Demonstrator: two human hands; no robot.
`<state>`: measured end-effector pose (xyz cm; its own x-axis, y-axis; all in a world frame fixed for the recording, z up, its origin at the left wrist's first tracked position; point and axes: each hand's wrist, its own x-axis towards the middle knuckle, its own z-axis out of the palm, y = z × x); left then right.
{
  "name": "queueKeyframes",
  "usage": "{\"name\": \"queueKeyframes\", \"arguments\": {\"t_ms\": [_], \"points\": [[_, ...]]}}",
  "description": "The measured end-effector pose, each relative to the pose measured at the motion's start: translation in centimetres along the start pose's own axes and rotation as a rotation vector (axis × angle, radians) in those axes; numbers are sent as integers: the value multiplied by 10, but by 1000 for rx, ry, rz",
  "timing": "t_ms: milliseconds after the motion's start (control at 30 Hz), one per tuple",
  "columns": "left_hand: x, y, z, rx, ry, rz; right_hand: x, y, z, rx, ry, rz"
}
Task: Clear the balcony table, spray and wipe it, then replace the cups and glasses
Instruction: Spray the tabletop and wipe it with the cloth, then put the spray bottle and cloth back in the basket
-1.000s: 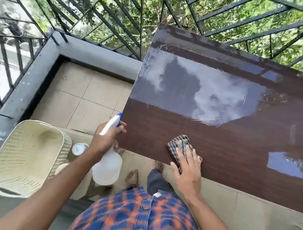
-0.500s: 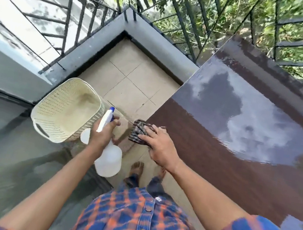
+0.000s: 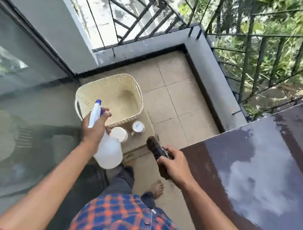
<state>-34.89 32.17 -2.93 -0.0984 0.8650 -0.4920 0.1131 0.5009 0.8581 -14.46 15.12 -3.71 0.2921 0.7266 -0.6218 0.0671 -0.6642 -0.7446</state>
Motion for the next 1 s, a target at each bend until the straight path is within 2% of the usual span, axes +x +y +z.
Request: {"name": "queueKeyframes", "arguments": {"t_ms": [167, 267, 367, 467, 600, 767, 900, 1000], "points": [[60, 31, -15, -83, 122, -21, 76, -71, 47, 156, 12, 123], [103, 45, -23, -46, 119, 36, 138, -103, 78, 132, 2, 161], [139, 44, -23, 27, 62, 139, 200, -121, 105, 11, -72, 154], [172, 26, -22, 228, 7, 224, 251, -125, 130, -111, -116, 181], [206, -3, -18, 389, -30, 216, 300, -115, 152, -365, -127, 130], [229, -49, -18, 487, -105, 166, 321, -96, 168, -680, -197, -99], [230, -81, -21, 648, -227, 381, 326, -78, 167, -940, -355, -15], [224, -96, -24, 678, -194, 448, 325, -75, 161, -944, -381, -17]]}}
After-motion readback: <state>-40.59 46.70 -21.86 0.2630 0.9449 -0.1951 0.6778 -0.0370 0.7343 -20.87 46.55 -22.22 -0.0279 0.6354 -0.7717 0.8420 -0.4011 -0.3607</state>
